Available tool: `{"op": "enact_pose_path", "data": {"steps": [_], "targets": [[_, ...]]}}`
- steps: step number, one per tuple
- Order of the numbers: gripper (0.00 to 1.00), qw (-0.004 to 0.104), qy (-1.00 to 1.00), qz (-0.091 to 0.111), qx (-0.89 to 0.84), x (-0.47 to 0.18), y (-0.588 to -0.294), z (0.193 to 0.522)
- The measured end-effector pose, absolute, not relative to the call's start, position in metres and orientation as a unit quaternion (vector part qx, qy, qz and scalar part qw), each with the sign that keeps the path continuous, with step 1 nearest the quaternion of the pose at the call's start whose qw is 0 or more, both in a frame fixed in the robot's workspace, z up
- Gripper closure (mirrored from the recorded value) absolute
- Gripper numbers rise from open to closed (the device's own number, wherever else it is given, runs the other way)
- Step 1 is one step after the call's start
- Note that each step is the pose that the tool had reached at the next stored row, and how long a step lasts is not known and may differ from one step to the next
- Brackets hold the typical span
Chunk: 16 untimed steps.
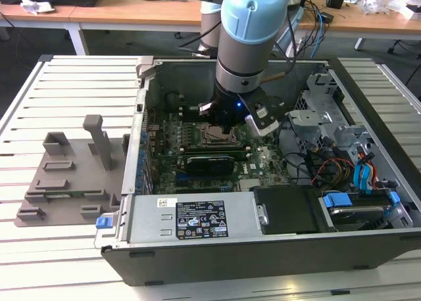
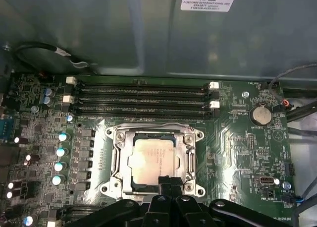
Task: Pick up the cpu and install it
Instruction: 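Install the second cpu locking lever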
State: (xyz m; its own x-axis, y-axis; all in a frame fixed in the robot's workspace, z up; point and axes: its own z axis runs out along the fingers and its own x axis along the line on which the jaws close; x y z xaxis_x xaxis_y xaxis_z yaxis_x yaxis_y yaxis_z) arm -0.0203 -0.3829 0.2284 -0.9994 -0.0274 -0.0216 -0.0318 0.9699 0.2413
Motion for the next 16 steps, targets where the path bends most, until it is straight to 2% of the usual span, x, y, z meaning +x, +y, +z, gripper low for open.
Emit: {"op": "enact_pose_path", "data": {"steps": [2, 16], "targets": [[0.89, 0.009, 0.992, 0.122, -0.015, -0.022, -0.396, 0.226], [0.89, 0.009, 0.992, 0.122, -0.015, -0.078, -0.398, 0.205]]}}
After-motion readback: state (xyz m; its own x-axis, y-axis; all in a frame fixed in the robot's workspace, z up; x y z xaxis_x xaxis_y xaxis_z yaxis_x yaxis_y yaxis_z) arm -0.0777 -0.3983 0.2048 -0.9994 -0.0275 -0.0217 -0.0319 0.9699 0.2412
